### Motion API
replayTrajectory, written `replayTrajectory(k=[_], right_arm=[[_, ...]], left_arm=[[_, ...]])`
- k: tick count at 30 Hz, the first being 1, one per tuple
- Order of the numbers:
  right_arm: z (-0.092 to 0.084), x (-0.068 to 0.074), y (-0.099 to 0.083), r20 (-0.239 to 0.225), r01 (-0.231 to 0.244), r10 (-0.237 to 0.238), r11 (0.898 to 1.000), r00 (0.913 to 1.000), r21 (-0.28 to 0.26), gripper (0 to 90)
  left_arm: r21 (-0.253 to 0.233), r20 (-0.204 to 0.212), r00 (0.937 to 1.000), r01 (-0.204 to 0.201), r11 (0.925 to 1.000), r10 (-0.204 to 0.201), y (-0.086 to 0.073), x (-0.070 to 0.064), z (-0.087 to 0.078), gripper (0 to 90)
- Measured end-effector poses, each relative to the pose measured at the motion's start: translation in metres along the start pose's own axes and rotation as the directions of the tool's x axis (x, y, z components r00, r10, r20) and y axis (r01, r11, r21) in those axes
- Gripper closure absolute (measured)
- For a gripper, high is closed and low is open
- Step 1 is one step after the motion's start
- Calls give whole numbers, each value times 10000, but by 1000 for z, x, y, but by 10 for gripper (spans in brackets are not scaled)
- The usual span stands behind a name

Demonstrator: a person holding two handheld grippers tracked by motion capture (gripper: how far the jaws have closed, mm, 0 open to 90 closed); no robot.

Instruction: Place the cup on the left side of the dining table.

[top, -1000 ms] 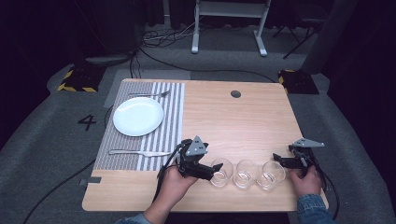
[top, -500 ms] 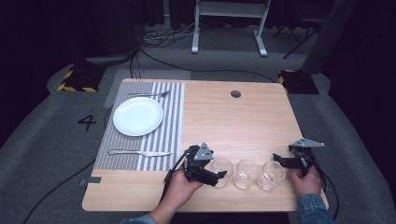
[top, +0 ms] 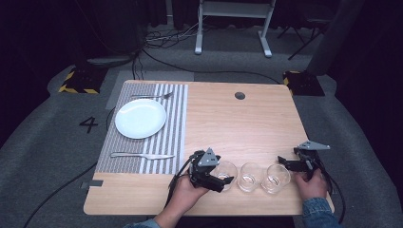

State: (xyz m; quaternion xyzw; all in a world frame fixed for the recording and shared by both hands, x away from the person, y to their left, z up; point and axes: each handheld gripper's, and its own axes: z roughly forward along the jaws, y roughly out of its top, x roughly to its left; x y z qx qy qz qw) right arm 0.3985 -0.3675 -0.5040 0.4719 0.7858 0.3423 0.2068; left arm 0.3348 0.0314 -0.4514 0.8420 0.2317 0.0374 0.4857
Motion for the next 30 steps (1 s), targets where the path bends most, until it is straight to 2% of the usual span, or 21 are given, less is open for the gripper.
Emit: replayTrajectory(k=[3,5,7,9,10,15,17,18,20,23,27,29,30], right_arm=[[0,0,0,0,-1,1,10000,10000,-1,138],[0,0,0,-1,0,0,10000,10000,0,138],[0,0,0,-1,1,-1,10000,10000,0,138],[0,0,0,-1,-1,1,10000,10000,-1,138],[0,0,0,-2,-3,3,10000,10000,1,138],[0,0,0,-1,-1,1,10000,10000,0,138],[0,0,0,-1,1,-1,10000,10000,-2,138],[0,0,0,0,-1,1,10000,10000,1,138],[0,0,0,-1,0,0,10000,10000,-1,138],[0,0,0,-1,0,0,10000,10000,-1,138],[0,0,0,-1,-2,2,10000,10000,0,138],[0,0,0,-1,0,0,10000,10000,1,138],[0,0,0,-1,1,-1,10000,10000,0,138]], left_arm=[[-19,68,10000,17,10000,-17,0,0,-1,155],[-235,147,9996,-218,9995,222,1,-3,-3,155],[-233,179,9996,-223,9995,227,1,-5,-2,155],[402,-78,9987,-491,9980,494,0,-7,5,155],[543,-92,9984,-551,9970,556,-2,-7,8,155],[887,-36,9991,-415,9952,420,-9,-5,18,154],[1077,-104,9988,-475,9931,489,-12,-5,22,157],[1269,-219,9974,-650,9898,683,-13,-6,25,159],[1254,-249,9972,-668,9899,704,-14,-7,26,159],[1281,-350,9943,-953,9872,1005,-14,-9,25,195],[1376,-458,9947,-852,9868,923,-13,-10,25,199],[1486,-431,9972,-542,9874,612,-10,-9,24,200],[1486,-431,9972,-542,9874,612,-10,-9,24,200]])
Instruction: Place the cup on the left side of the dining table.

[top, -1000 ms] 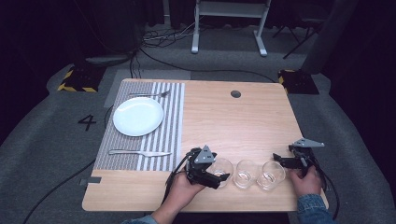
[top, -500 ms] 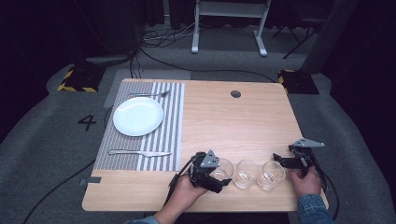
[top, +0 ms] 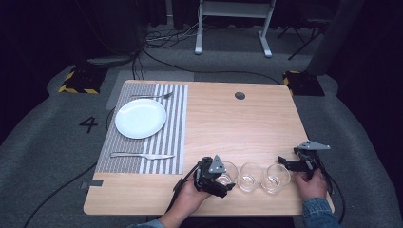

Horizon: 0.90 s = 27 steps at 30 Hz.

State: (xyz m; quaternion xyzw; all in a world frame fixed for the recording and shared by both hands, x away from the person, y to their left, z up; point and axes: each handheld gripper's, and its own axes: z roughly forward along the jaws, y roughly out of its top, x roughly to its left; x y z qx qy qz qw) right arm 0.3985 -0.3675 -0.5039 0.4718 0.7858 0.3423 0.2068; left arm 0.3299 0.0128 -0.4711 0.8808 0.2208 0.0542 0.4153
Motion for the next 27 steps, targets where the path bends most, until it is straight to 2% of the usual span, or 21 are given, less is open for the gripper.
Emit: replayTrajectory(k=[2,7,8,16,21,27], right_arm=[[0,0,0,-1,-2,2,10000,10000,-1,138],[0,0,0,0,2,-2,10000,10000,-2,138],[0,0,0,-1,-3,3,10000,10000,0,138],[0,0,0,0,-1,1,10000,10000,-2,138],[0,0,0,0,-2,2,10000,10000,0,138],[0,0,0,2,-2,2,10000,10000,-1,138]], left_arm=[[210,-214,9998,2,9998,2,2,0,-3,200],[249,-218,9996,194,9995,-188,7,2,-11,200],[65,-246,9995,207,9998,-205,9,3,-16,200],[-250,-452,9985,304,9992,-315,16,11,-36,200],[-616,-618,9963,566,9965,-604,19,20,-51,200],[-874,-868,9937,633,9942,-709,21,28,-64,200]])
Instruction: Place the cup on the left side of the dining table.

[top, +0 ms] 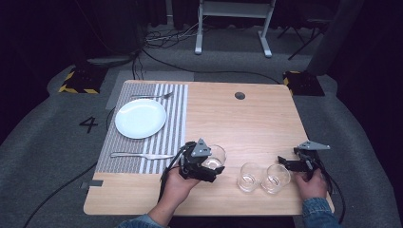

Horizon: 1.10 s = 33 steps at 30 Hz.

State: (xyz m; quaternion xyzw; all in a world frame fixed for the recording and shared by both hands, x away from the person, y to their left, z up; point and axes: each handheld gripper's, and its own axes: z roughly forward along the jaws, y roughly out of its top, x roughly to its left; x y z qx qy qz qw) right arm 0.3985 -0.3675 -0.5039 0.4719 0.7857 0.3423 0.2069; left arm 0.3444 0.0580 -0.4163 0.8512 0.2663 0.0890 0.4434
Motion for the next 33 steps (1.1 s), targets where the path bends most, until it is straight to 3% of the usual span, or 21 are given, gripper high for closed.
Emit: replayTrajectory(k=[9,16,18,25,28,31,33], right_arm=[[0,0,0,0,1,-1,10000,10000,-1,138],[0,0,0,0,-1,1,10000,10000,1,138],[0,0,0,3,-2,2,10000,10000,1,138],[0,0,0,16,-25,25,10000,10000,-7,138],[0,0,0,15,-22,22,10000,10000,-7,138],[0,0,0,16,-24,24,10000,10000,-6,138],[0,0,0,20,-21,21,10000,10000,-3,138]], left_arm=[[-606,-538,9971,502,9969,-534,5,20,-26,200],[-750,-1091,9917,593,9954,-673,6,34,-40,200],[-832,-1292,9874,808,9933,-911,6,42,-44,200],[-1006,-1863,9757,979,9901,-1154,5,58,-54,200],[-1043,-1952,9713,1175,9876,-1361,4,68,-57,200],[-984,-2117,9640,1429,9848,-1610,1,81,-59,199],[-984,-2383,9548,1580,9825,-1774,-1,92,-62,199]])
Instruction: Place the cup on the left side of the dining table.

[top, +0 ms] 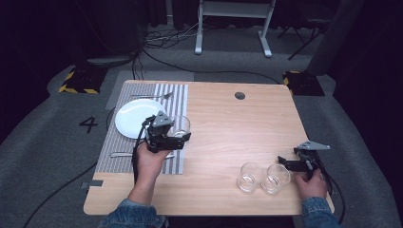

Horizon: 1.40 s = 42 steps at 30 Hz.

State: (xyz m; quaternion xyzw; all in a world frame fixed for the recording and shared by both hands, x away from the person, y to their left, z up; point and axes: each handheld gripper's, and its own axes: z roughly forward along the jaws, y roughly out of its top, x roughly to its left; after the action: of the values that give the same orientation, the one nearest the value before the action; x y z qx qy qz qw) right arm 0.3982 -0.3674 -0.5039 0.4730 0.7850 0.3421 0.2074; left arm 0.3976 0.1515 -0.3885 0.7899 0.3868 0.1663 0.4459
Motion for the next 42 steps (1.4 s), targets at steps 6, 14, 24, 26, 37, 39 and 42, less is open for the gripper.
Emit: replayTrajectory(k=[6,14,24,26,37,39,42], right_arm=[[0,0,0,27,-29,29,10000,10000,-1,138],[0,0,0,29,-27,27,10000,10000,-2,138],[0,0,0,28,-29,29,10000,10000,-1,138],[0,0,0,30,-28,28,10000,10000,0,138],[0,0,0,29,-26,26,10000,10000,-1,138],[0,0,0,28,-29,29,10000,10000,0,138],[0,0,0,29,-31,31,10000,10000,-1,138]], left_arm=[[38,-333,9993,171,9998,-170,0,18,-1,199],[240,-702,9962,525,9983,-507,-4,33,5,199],[888,-1138,9903,894,9920,-791,-12,52,14,199],[1131,-1165,9887,1077,9877,-945,-16,56,20,199],[1904,-1157,9892,1111,9754,-901,-26,61,42,199],[2030,-1175,9890,1126,9727,-900,-27,61,44,199],[2200,-1166,9891,1136,9689,-895,-29,62,47,199]])
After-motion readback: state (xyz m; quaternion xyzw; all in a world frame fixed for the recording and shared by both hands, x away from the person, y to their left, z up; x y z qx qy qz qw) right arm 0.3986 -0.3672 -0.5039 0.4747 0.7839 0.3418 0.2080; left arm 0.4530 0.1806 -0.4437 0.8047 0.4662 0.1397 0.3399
